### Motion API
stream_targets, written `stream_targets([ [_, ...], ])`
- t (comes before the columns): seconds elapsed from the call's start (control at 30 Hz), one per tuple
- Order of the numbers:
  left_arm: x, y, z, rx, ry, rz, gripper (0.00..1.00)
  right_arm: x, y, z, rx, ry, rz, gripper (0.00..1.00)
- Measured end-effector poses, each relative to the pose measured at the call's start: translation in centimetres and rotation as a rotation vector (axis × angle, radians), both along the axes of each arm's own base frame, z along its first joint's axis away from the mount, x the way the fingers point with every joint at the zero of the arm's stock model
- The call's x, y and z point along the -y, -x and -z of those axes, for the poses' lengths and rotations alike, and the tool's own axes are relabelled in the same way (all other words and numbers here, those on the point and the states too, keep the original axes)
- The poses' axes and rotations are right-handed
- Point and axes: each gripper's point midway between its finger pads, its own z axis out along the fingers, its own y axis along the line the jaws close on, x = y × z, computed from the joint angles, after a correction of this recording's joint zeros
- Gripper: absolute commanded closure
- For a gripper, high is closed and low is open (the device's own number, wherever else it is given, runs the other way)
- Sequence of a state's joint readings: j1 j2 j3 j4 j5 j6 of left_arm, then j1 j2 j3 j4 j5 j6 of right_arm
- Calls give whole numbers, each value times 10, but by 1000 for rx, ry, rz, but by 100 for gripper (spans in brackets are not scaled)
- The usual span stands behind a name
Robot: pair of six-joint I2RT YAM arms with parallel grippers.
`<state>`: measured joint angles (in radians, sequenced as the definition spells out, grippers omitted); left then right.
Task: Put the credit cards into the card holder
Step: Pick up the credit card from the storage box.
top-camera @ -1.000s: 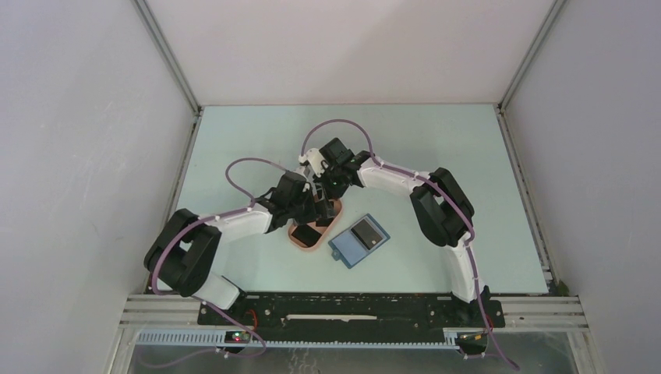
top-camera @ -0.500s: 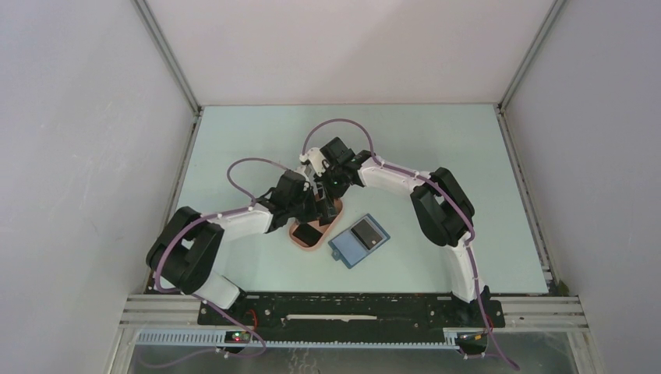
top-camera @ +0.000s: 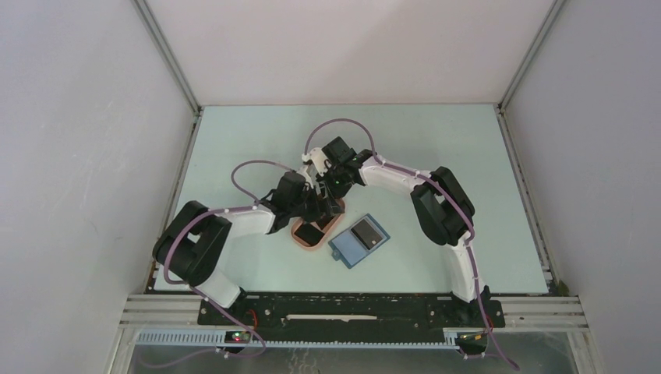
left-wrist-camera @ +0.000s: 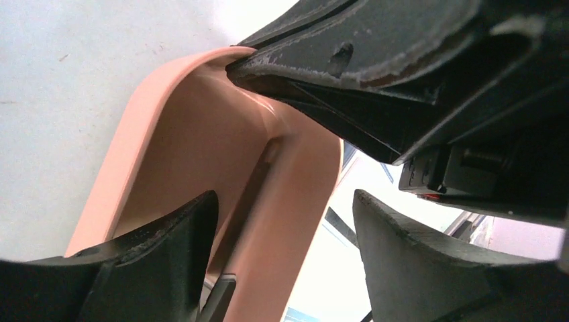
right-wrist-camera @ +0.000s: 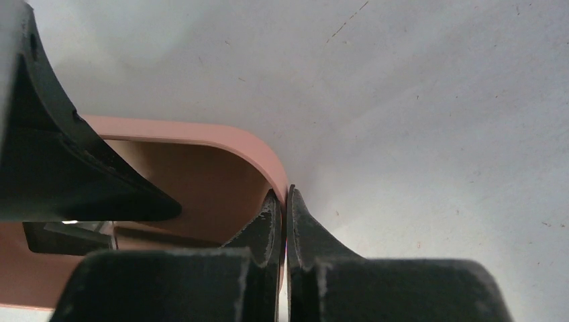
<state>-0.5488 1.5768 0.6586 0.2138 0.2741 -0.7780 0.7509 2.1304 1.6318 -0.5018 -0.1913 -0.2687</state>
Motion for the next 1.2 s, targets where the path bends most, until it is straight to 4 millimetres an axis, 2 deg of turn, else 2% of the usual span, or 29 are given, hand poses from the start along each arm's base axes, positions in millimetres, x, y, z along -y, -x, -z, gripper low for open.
stream_targets([
  [0.13, 2, -2, 0, 5, 21, -1, 23, 0, 0, 2, -3, 2, 1, 100],
  [0.43, 4, -3, 2, 13, 26, 7, 38, 0, 0, 3, -12, -4, 20, 100],
  [0.63, 2, -3, 4, 28, 8, 20, 42, -2, -1, 3, -11, -12, 16, 100],
  [0.97, -7, 0, 7, 5, -28, -11, 43, -10, 1, 0, -12, -44, -7, 100],
  [1.2, -13, 1, 8, -20, 17, -36, 39, -18, 4, -2, 2, -59, -39, 100],
])
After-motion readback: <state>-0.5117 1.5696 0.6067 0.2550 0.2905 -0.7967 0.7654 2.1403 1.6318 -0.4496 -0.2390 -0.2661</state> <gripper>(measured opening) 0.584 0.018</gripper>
